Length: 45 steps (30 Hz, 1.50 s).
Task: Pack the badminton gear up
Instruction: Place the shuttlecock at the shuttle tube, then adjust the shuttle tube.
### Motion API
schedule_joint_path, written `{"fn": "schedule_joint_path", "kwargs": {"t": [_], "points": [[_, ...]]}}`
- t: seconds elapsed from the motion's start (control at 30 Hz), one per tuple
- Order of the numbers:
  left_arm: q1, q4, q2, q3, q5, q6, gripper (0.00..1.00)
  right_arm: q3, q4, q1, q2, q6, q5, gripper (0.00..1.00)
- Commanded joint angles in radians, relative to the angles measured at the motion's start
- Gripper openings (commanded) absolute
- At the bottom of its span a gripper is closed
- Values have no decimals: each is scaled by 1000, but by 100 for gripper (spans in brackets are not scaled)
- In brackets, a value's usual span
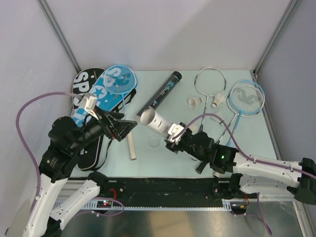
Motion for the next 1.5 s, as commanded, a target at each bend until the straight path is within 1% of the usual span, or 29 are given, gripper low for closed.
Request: {"fn": "schedule_joint_path", "kwargs": {"t": [0.0,0.1,0.2,0.3,0.43,0.67,0.87,1.0,1.07,1.27,1.47], "points": [[-6,32,-25,-106,-8,115,100,93,214,-1,-66,202,-4,44],[-6,46,11,-153,164,165,100,95,321,0,-67,287,-41,45],[-14,71,54,-185,258,173,100,95,451,1,-45,365,-48,45],[-43,137,40,-229,296,178,100,95,568,5,-21,433,-42,45],[-93,240,18,-290,346,183,100,95,689,5,8,477,-58,46],[-137,253,62,-312,390,217,100,95,840,10,44,535,-169,46],[-172,262,75,-308,439,244,100,95,859,12,50,591,-197,46],[-181,263,90,-295,444,258,99,95,858,11,62,653,-182,45],[-182,263,105,-287,450,262,97,95,858,10,69,669,-190,45],[-184,264,129,-270,452,256,81,88,802,10,66,706,-205,45],[-184,264,105,-280,413,252,69,62,783,1,60,735,-186,49]]}}
